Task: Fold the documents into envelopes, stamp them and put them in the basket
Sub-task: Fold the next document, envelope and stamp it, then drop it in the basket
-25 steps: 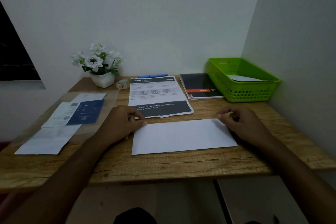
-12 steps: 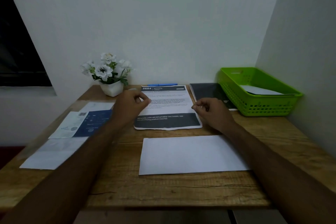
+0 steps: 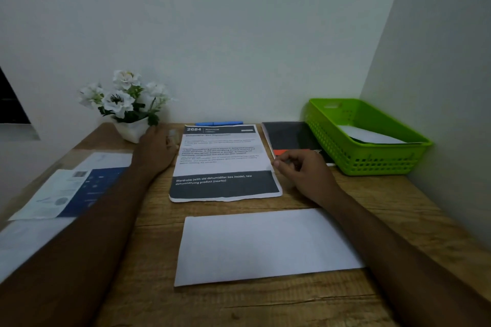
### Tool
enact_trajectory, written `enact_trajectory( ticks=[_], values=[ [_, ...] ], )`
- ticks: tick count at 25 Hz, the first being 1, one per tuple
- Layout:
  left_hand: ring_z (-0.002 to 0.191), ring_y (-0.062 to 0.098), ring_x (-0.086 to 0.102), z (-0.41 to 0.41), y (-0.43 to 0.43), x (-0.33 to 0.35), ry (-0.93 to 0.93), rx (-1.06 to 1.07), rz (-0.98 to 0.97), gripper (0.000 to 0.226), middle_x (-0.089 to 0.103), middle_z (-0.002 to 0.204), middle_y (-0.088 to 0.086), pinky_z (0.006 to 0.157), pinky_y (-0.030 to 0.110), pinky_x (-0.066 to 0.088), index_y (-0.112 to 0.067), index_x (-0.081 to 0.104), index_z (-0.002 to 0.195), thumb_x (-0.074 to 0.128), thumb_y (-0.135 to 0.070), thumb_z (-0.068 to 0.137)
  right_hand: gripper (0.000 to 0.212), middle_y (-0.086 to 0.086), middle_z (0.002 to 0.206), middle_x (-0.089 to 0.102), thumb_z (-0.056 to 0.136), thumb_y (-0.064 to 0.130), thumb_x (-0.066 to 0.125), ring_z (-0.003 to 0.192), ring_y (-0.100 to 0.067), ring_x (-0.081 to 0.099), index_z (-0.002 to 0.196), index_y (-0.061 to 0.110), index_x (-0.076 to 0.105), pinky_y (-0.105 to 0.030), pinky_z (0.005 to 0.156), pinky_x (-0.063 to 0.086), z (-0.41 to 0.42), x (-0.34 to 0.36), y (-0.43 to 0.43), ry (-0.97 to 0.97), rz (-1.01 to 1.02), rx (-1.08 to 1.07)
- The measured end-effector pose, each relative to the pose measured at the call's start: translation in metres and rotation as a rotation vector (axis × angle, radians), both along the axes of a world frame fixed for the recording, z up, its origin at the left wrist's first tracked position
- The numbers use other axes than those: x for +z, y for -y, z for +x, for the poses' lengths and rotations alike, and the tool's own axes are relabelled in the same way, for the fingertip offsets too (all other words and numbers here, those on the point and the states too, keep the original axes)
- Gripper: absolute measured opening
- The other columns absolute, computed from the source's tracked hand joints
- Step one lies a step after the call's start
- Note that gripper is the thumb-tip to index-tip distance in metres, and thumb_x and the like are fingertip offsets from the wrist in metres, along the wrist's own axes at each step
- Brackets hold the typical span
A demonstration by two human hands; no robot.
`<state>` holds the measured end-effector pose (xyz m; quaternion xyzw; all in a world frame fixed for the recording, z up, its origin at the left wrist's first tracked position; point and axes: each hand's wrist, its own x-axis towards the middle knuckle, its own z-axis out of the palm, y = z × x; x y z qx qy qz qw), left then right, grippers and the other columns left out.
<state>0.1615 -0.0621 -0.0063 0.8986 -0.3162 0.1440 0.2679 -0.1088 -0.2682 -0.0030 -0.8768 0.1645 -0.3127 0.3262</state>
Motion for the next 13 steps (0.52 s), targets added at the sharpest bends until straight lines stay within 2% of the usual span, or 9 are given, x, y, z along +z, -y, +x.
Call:
enact_trajectory(
  ticks=[4,7,9,13],
  values=[
    [0.092,0.036,0.056,0.005,0.000,0.000,0.062,-0.049,-0.047,0.020,0.063,0.100,0.026,0.075,0.040,0.043,0.002,0.066,0.101,0.057,-0.010,0.089,0.008,0.009,0.051,0.051,0.090,0.024,0.067,0.050,-0.007,0.044,0.088,0.021,0.074,-0.026,0.055,0.037,0.001,0.000,-0.003,-0.012,0.001,0.023],
    [0.087,0.033,0.058,-0.001,-0.002,0.005,0.088,-0.054,-0.120,0.019,0.066,0.096,0.024,0.072,0.034,0.039,0.002,0.068,0.099,0.061,-0.012,0.087,0.008,0.009,0.052,0.051,0.090,0.024,0.067,0.051,-0.007,0.044,0.088,0.021,0.074,-0.026,0.055,0.037,0.000,0.001,-0.004,0.004,0.009,0.026],
    [0.083,0.026,0.057,-0.012,0.000,0.014,0.072,-0.104,-0.197,0.019,0.067,0.095,0.019,0.072,0.032,0.040,0.000,0.068,0.097,0.063,-0.015,0.087,0.006,0.010,0.053,0.051,0.089,0.023,0.068,0.051,-0.005,0.043,0.086,0.022,0.073,-0.025,0.056,0.037,-0.001,0.002,-0.005,0.036,0.026,0.026],
    [0.078,0.016,0.060,-0.062,0.012,0.036,-0.157,-0.512,-0.332,0.008,0.069,0.085,0.003,0.074,0.036,0.049,-0.011,0.072,0.088,0.067,-0.017,0.085,0.007,0.013,0.054,0.053,0.090,0.018,0.067,0.055,-0.004,0.047,0.087,0.022,0.073,-0.024,0.057,0.040,-0.002,0.005,-0.011,0.106,0.064,0.080]
  ],
)
